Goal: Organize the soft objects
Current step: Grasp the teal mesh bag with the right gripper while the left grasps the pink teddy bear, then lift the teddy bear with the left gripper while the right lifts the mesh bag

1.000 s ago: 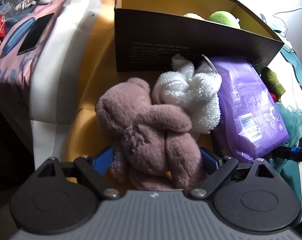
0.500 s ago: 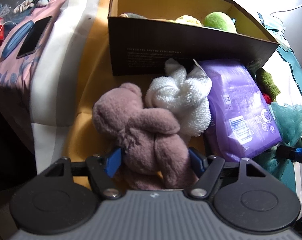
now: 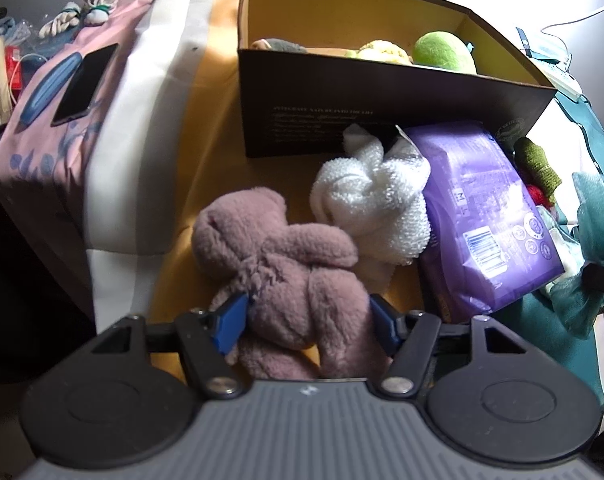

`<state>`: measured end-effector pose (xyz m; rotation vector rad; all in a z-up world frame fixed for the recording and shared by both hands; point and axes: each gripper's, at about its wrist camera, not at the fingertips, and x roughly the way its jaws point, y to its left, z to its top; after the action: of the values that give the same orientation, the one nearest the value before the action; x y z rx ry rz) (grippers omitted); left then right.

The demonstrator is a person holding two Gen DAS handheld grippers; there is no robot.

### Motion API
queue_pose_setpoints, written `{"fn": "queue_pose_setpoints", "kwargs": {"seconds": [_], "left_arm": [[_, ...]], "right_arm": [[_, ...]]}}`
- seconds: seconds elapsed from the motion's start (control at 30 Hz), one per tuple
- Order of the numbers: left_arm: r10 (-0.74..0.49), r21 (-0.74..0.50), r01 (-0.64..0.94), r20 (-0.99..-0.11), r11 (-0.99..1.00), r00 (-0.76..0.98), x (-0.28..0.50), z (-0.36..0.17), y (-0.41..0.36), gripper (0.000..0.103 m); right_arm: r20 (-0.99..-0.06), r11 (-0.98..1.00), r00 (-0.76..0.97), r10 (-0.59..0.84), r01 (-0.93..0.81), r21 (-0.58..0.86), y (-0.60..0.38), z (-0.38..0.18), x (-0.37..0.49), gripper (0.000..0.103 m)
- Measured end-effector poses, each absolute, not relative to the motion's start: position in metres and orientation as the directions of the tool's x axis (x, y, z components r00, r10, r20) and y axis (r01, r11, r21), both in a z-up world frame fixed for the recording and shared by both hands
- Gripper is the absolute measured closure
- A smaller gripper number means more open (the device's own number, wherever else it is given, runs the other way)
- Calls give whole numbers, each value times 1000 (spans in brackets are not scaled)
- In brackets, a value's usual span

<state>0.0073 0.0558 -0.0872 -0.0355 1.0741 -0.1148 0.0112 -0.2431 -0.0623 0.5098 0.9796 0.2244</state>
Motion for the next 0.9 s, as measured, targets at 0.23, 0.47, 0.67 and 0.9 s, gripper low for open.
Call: {"fn": "queue_pose_setpoints", "kwargs": {"seconds": [0.23, 0.47, 0.67, 0.9], "left_arm": [[-98, -75, 66, -865, 995, 492, -1, -79, 62, 39], [-117, -102, 57, -849, 993, 515, -10, -73, 69, 41], [-131, -119, 57, -827, 991, 546, -22, -64, 73, 42], [-153, -139, 70, -789, 988, 594, -31, -40, 72, 44]], "right_arm": [[-710, 856, 564, 422, 9, 516, -235, -56, 14, 101], [-690, 847, 573, 442, -13, 532, -230, -53, 14, 101], [-678, 840, 578, 455, -27, 541, -228, -51, 14, 101], [-663, 838, 588, 462, -44, 544, -228, -46, 14, 101]]}}
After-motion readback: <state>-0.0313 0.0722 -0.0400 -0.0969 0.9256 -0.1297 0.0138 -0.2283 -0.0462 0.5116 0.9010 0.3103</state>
